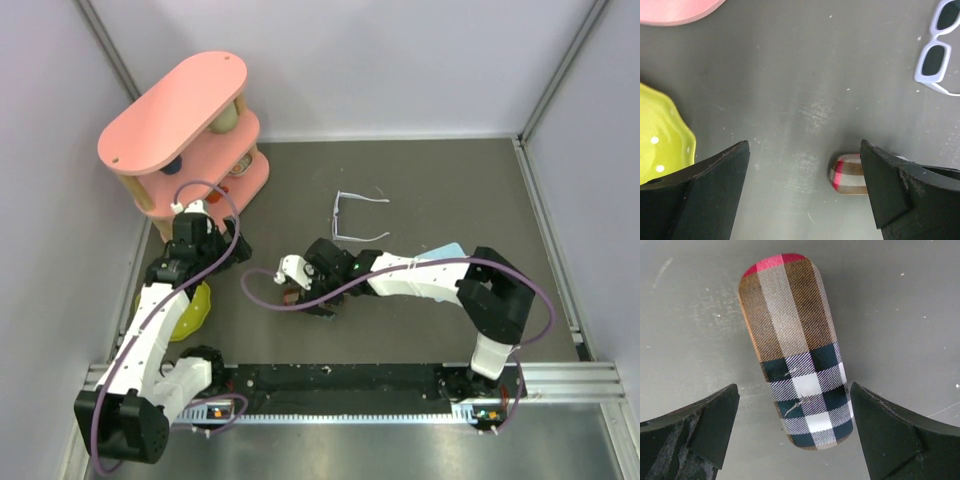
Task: Organize the sunglasses
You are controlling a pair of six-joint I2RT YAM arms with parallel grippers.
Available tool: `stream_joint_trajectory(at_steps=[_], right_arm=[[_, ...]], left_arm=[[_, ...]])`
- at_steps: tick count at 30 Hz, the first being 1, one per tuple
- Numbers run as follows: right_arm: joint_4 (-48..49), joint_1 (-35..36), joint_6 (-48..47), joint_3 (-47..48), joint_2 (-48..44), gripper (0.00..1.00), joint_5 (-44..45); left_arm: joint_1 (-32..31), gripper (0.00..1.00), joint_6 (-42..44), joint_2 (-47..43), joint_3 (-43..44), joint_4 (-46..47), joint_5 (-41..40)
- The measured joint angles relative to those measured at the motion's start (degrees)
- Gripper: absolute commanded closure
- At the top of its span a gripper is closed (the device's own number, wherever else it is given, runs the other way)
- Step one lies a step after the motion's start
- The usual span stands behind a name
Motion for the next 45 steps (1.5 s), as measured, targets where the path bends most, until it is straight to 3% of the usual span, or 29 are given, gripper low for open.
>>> stream_joint_trajectory(at_steps=[9, 14, 21, 24, 30, 36, 45], right_arm=[[0.2, 0.2, -3.9, 0.0, 3.4, 0.11, 2.6], [1.7, 0.2, -4.6, 0.6, 5.6, 0.32, 3.8], [3.2, 0.2, -3.1, 1.0, 6.3, 0.74, 5.6], [3.8, 0.2, -2.1, 0.6, 6.1, 0.84, 6.0], [2.0, -1.5, 3.8, -0.5, 3.6, 0.91, 4.2], [-0.5, -9.7, 14.3, 2.1, -3.1, 0.91, -3.0], [-0.4, -17.5, 26.7, 11.3, -12.6, 0.98, -16.0]], left_arm=[[0.0, 0.04, -1.0, 1.8, -0.9, -3.9, -4.8], [0.5, 0.04, -1.8, 2.9, -0.9, -5.4, -8.0], [3.1, 0.04, -2.3, 4.2, -0.9, -7.0, -8.8], [3.9, 0.05, -2.4, 4.2, -0.9, -6.9, -7.7], [4.7, 0.06, -3.0, 4.2, -0.9, -6.9, -4.4], [4.9, 0.06, -3.3, 4.2, -0.8, -5.5, 1.7], [5.0, 0.06, -0.8, 3.9, 7.7, 1.2, 25.0]])
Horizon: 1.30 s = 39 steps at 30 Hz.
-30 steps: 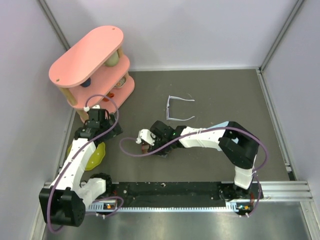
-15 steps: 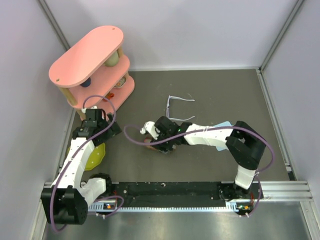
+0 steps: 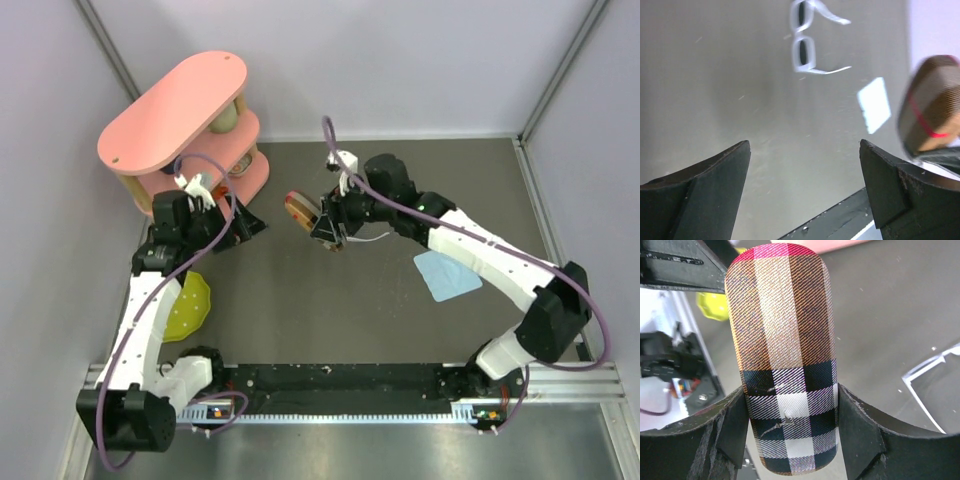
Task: Organize the sunglasses
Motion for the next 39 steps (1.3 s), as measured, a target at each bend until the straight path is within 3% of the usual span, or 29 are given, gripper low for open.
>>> stream_joint_trajectory(at_steps=[4, 9, 19, 26, 39], right_arm=[[-0.1, -0.9, 4.0, 3.4, -1.5, 0.99, -6.4], [-0.4, -1.1, 8.0, 7.6, -2.0, 0.99, -12.9], [3.9, -1.1, 17.8, 12.3, -3.3, 1.00, -22.5], [10.1, -1.1, 25.0, 12.0, -3.3, 1.00, -25.7], [15.0, -1.0, 29.8, 10.9, -3.3, 1.00, -27.3]], left_arm=[[0.0, 0.05, -1.8, -2.7, 2.0, 9.4, 10.5], [0.0, 0.04, -10.0, -6.6, 2.0, 26.5, 20.5], [-1.9, 0.01, -24.0, -6.6, 0.6, 51.1, 26.2], [-4.5, 0.01, -28.2, -5.3, 0.5, 59.5, 26.2], [-9.7, 0.02, -29.3, -2.7, 0.5, 62.6, 25.9]])
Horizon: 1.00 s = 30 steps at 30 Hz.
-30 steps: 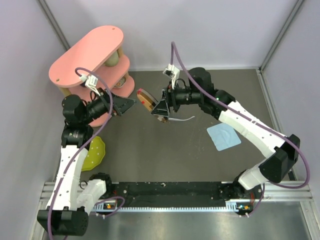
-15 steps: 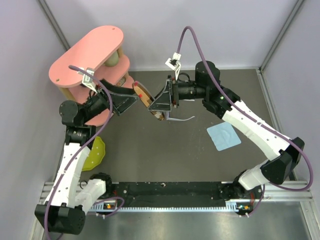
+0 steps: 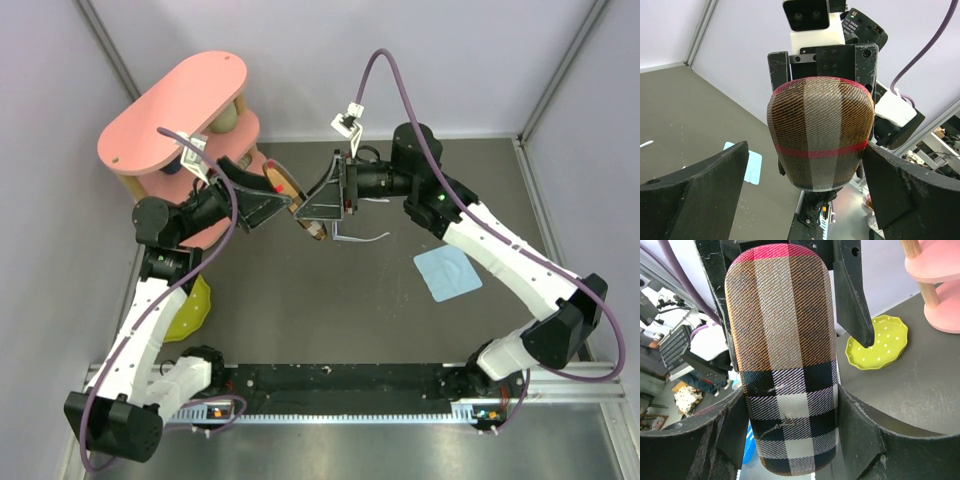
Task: Organize the sunglasses
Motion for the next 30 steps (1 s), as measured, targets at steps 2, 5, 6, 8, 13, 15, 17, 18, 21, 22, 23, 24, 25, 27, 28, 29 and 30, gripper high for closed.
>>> stream_joint_trajectory(at_steps=[2, 5, 6, 8, 13, 15, 17, 18, 21, 22, 23, 24, 25, 27, 28, 29, 30], right_arm=[[0.8, 0.0, 0.3, -0.2, 0.0, 1.00, -0.3], [1.1, 0.1, 0.7, -0.3, 0.0, 1.00, -0.8], [1.4, 0.1, 0.7, -0.3, 0.0, 1.00, -1.1], [1.8, 0.2, 1.1, -0.8, 0.0, 1.00, -1.0], [3.4, 0.0, 1.8, -1.9, -0.2, 1.00, -2.1], [4.6, 0.0, 2.6, -2.3, -0.4, 1.00, -2.8], [5.8, 0.0, 3.2, -3.0, -0.8, 1.00, -3.4], [6.4, 0.1, 3.6, -3.3, -1.1, 1.00, -3.6], [6.8, 0.1, 4.2, -3.8, -1.9, 1.00, -4.0], [6.9, 0.1, 4.3, -3.9, -2.2, 1.00, -4.0], [7.0, 0.1, 4.4, -4.1, -2.6, 1.00, -4.0], [7.2, 0.1, 4.5, -4.3, -3.0, 1.00, -4.0], [7.3, 0.1, 4.7, -4.4, -3.3, 1.00, -4.0], [8.4, 0.0, 5.2, -4.9, -3.9, 1.00, -3.9], [9.5, -0.1, 6.0, -5.3, -4.2, 1.00, -3.9], [10.8, -0.2, 7.3, -5.7, -4.5, 1.00, -4.0], [12.2, -0.5, 8.3, -6.1, -4.6, 1.00, -4.1]], left_arm=[[-0.2, 0.03, 0.0, 0.0, 0.0, 0.0, 0.0], [-0.7, 0.22, 0.0, 0.0, 0.0, 0.0, 0.0], [-1.0, 0.27, 0.0, 0.0, 0.0, 0.2, 0.0], [-1.2, 0.38, 0.1, 0.0, 0.0, 0.3, 0.2], [-1.4, 0.52, 1.1, -0.4, 0.0, 0.4, 1.0], [-1.4, 0.59, 1.5, -0.7, 0.0, 0.5, 1.5], [-1.4, 0.63, 1.9, -1.0, 0.0, 0.5, 2.1], [-1.4, 0.67, 2.2, -1.3, 0.0, 0.5, 2.4], [-1.4, 0.83, 2.8, -1.7, 0.0, 0.6, 3.6], [-1.4, 0.86, 3.0, -1.7, 0.0, 0.6, 4.0], [-1.3, 0.90, 3.1, -2.0, 0.0, 0.5, 4.6], [-1.2, 0.93, 3.3, -2.1, 0.0, 0.6, 5.2], [-1.1, 0.94, 3.4, -2.3, 0.1, 0.5, 5.9], [-0.6, 0.97, 4.1, -2.6, 0.1, 0.5, 7.6], [-0.3, 0.99, 4.6, -2.9, 0.1, 0.5, 8.6], [-0.1, 1.00, 5.3, -3.2, 0.1, 0.3, 9.5], [0.0, 1.00, 6.1, -3.5, 0.1, 0.1, 10.3]])
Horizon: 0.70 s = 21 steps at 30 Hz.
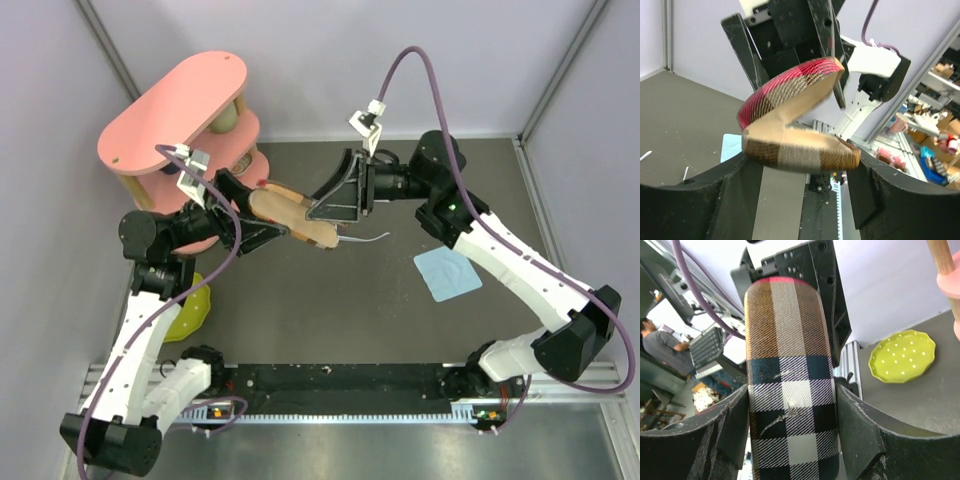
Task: Organize the sunglasses
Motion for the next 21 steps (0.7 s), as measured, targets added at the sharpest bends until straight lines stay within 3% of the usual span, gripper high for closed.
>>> stream_joint_trajectory(at_steps=[7, 8, 11, 12, 13, 21], right_arm=[[10.3, -0.8, 8.8, -0.4, -2.1, 1.00, -0.8], [10.6, -0.9, 8.9, -0.4, -2.4, 1.00, -0.4], [12.3, -0.7, 8.7, -0.4, -2.4, 1.00, -1.2], [11.7, -0.7, 8.8, -0.4, -2.4, 1.00, -0.8], [11.1, -0.7, 9.2, -0.4, -2.4, 1.00, -0.5], [3.9, -0.7, 5.4, 1.0, -2.4, 1.00, 2.4]], left_arm=[[0.9, 0.99, 9.6, -1.7, 1.0, -9.4, 4.0], [0.9, 0.82, 10.3, -1.7, 1.2, -10.3, 4.2], [1.0, 0.47, 10.9, -1.8, 1.5, -12.9, 3.7], [0.9, 0.30, 11.4, -1.8, 1.6, -13.0, 3.7], [0.8, 0.25, 12.0, -1.9, 1.8, -13.2, 3.6], [1.3, 0.21, 15.5, -2.3, 2.7, -20.3, -1.3]])
